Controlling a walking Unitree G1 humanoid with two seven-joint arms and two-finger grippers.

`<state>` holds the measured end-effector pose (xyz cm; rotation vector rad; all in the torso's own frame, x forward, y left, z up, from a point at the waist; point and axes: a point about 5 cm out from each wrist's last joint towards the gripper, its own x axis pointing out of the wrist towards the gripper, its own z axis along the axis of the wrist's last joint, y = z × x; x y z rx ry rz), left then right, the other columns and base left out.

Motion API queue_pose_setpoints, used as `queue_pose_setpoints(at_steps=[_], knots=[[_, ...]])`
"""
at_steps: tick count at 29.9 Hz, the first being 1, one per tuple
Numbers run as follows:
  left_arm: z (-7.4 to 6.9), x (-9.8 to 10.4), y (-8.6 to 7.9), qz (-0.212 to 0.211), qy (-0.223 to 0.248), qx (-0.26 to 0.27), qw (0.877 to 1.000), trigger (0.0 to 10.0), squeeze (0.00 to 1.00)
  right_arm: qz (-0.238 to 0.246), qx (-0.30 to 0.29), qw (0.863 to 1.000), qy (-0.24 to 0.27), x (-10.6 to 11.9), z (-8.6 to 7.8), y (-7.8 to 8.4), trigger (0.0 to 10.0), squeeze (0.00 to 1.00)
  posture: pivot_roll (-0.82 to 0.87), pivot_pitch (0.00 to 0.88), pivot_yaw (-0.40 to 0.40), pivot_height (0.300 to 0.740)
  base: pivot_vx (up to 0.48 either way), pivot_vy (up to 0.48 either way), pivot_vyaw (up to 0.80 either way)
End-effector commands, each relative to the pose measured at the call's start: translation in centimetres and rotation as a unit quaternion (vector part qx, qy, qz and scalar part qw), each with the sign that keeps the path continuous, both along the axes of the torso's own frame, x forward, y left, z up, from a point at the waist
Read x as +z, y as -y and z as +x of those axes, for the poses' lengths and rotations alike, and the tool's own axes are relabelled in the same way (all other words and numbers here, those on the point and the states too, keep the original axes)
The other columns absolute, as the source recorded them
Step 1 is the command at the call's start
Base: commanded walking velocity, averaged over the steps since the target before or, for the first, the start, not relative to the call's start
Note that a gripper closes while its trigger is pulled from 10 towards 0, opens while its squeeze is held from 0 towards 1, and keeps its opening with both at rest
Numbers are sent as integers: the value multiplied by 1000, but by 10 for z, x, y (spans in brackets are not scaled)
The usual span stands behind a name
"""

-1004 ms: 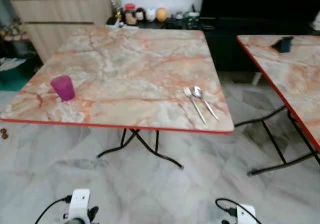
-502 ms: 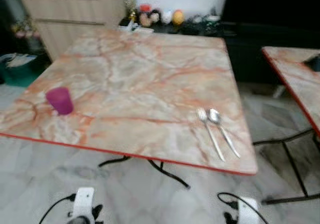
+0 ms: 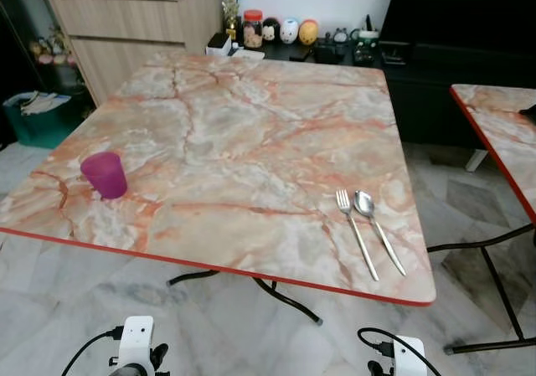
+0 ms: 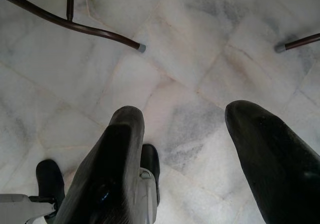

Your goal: Setting the table

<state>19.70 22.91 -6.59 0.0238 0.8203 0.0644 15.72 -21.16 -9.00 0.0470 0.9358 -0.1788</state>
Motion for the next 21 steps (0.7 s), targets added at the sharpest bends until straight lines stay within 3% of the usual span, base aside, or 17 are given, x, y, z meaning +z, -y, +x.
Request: queue_pose_setpoints(at_steps=[1, 13, 15, 21], knots=[[-3, -2, -1, 0, -10, 0, 1000, 10000, 0, 2, -4, 1000, -6, -1, -3, 0, 10000, 0, 46, 0, -18, 740, 0, 0, 0], [-3, -2, -1, 1, -10, 0, 1000, 10000, 0, 3, -4, 1000, -6, -1, -3, 0, 10000, 0, 46, 0, -18, 740, 0, 0, 0], [-5, -3, 3, 19, -11, -25, 999, 10000, 0, -4, -21, 999, 35, 3, 2, 2, 10000, 0, 6, 0, -20, 740, 0, 0, 0], [-3, -3, 4, 20, -9, -29, 999, 10000, 0, -3, -22, 999, 37, 4, 3, 2, 10000, 0, 2, 0, -20, 740, 0, 0, 0]])
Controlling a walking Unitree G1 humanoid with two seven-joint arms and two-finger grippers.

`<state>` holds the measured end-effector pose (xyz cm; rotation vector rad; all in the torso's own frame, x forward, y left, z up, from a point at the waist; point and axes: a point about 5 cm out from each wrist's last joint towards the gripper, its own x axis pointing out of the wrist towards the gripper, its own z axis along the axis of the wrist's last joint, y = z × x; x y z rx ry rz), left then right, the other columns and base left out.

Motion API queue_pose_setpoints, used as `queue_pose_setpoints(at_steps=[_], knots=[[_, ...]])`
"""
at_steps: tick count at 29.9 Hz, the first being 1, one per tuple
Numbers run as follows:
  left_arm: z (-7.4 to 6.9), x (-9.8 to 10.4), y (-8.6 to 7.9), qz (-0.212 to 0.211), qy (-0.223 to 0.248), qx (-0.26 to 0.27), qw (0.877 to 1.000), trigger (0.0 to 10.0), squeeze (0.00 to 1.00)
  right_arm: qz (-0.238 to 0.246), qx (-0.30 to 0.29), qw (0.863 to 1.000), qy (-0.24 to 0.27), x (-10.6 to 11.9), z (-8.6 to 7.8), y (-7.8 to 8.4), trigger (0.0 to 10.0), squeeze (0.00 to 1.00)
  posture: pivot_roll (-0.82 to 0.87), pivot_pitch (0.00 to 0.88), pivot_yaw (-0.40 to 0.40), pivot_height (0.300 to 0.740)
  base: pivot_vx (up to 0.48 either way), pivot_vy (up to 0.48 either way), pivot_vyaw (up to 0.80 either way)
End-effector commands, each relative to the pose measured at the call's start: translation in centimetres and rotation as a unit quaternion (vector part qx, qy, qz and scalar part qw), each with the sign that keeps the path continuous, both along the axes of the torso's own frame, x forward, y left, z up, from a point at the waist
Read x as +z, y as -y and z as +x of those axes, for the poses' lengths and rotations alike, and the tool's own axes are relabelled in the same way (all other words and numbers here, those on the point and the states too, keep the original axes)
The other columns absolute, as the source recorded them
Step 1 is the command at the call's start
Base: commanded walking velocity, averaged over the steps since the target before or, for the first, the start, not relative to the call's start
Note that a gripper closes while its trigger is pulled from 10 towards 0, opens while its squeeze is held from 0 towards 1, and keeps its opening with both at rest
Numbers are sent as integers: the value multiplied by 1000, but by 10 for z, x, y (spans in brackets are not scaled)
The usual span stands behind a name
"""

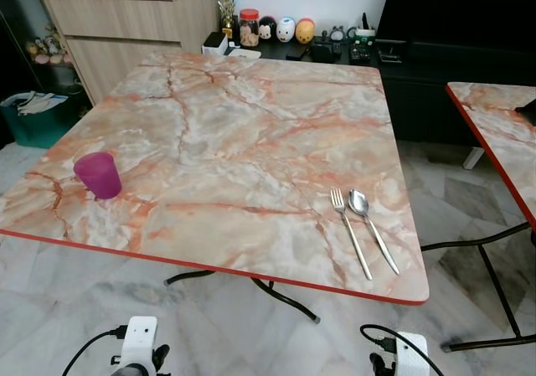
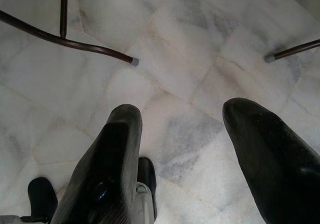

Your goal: Setting the table

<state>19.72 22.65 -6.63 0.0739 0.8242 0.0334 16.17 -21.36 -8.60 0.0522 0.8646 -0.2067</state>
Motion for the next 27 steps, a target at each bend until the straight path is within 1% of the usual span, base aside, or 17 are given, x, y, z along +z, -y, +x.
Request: queue_pose_setpoints(at_steps=[1, 5, 11, 17, 22, 24, 27], knots=[[-3, -2, 3, 6, -7, -10, 1000, 10000, 0, 4, -8, 1000, 2, 0, -1, 0, 10000, 0, 2, 0, -20, 740, 0, 0, 0], [-1, -3, 8, 7, -5, -25, 1000, 10000, 0, 6, 0, 1000, -6, -1, -2, 0, 10000, 0, 13, 0, -24, 740, 0, 0, 0], [-2, -3, 9, 7, -5, -24, 1000, 10000, 0, 8, 1, 1000, -19, -3, -4, 0, 10000, 0, 13, 0, -24, 740, 0, 0, 0], [-9, -6, 7, 11, -18, -24, 999, 10000, 0, 6, 23, 999, -47, -6, -8, -1, 10000, 0, 24, 0, -26, 740, 0, 0, 0], [-12, -7, 4, 12, -21, -18, 1000, 10000, 0, 5, 34, 998, -50, -6, -8, -1, 10000, 0, 27, 0, -27, 740, 0, 0, 0], [-13, -8, 5, 6, -19, -12, 1000, 10000, 0, 6, 38, 998, -52, -6, -8, -2, 10000, 0, 22, 0, -23, 740, 0, 0, 0], [-13, -8, 6, 9, -24, -22, 999, 10000, 0, 11, 33, 998, -51, -6, -9, -2, 10000, 0, 22, 0, -23, 740, 0, 0, 0]])
